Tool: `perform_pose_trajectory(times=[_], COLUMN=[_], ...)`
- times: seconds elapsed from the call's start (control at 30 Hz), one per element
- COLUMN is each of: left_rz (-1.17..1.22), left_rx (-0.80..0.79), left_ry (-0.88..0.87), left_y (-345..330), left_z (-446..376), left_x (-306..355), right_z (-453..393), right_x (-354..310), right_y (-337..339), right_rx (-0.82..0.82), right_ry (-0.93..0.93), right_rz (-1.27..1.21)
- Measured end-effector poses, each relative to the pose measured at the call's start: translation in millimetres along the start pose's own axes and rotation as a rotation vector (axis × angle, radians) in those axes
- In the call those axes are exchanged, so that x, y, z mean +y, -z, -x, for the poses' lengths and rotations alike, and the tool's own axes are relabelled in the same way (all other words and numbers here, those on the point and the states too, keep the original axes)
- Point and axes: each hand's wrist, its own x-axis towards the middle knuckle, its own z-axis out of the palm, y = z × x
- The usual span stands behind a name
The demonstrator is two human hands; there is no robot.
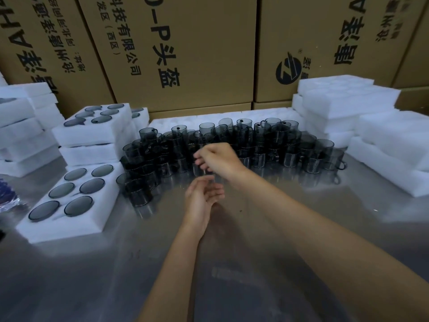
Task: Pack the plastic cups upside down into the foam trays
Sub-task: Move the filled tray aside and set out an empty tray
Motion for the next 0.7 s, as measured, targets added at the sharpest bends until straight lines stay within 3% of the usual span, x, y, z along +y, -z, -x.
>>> perform_pose_trajectory(times=[0.07,0.17,0.27,0.4,0.6,0.7], left_rz=[-0.111,-0.461,-0.736,-1.171,-1.253,-1.232], left_rx=[-0.009,-0.011,-0.047,0.034,-0.038,-0.017], left_ry=[-0.029,-0.103,-0.05,-0.107,-0.192,-0.183], left_y=[-4,-21,-43,-76,-95,-97], left_z=[3,9,12,21,24,21], left_x=[-5,-12,-20,-30,-36,-36], right_z=[-1,1,9,24,42,49], right_x=[18,42,58,69,85,96], right_y=[31,73,108,156,229,268], right_rx=[0.078,0.168,0.24,0.31,0.478,0.602], right_ry=[0.01,-0.023,-0.034,-0.011,-0.087,-0.154], right_rz=[0.095,0.24,0.323,0.458,1.006,1.166])
